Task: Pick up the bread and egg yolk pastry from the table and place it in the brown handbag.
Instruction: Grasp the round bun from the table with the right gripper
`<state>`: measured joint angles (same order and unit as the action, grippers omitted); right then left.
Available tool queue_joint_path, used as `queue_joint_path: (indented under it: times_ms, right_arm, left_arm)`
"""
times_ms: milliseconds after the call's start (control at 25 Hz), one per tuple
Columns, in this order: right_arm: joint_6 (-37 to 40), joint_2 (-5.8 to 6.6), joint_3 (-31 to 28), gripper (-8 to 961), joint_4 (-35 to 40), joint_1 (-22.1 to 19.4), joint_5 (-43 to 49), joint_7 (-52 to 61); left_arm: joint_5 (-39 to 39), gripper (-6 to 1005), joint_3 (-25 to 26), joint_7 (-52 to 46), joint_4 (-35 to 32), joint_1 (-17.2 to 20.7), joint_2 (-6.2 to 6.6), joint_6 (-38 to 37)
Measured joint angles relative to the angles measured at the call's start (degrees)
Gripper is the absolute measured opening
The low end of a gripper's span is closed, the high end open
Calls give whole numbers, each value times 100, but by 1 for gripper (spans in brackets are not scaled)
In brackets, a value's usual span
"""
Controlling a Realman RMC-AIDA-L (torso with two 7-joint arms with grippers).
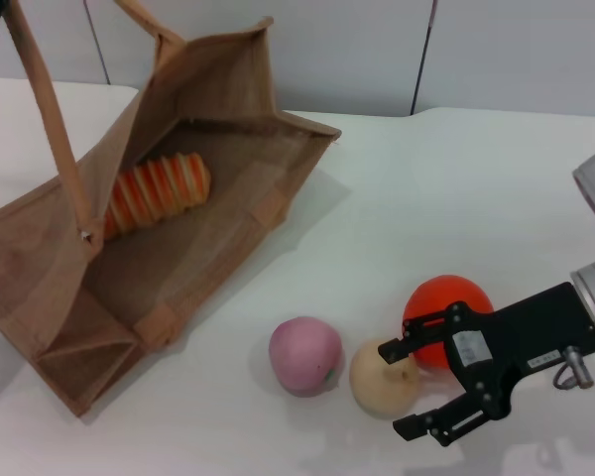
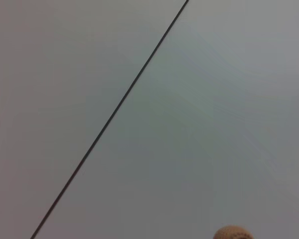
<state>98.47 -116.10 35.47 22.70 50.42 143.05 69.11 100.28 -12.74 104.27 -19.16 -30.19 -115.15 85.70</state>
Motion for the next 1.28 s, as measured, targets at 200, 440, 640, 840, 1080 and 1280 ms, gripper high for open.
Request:
queue_joint_path:
  times_ms: [200,440,640,840,1080,1280]
  right_arm:
    - [-466,-29,61,875,-20,23,1,-28]
    - [-827,-44,141,875,-61,57,-82,-181]
    - [-1380,-44,393,874,-413,233,-96,-181]
    - [-1844,-41,611,873,-828,401,-98,-178]
    - [-1943,-40,699,873,-889,408,-81,-192]
    - [-2072,-48,757,872,-904,407,-83,-204]
  left_arm:
    - [-19,170,-13,0,0,-25,-16,-101]
    - [-19,172,-8,-40,0,-29,2,-103]
    - [-19,173,0,-55,0,-31,3,-102]
    - [-18,174,-35,-63,0,-65,2,-100]
    - [-17,175,-25,-73,0,-70,9,-98]
    - [-17,177,-8,-74,0,-54,11,-111]
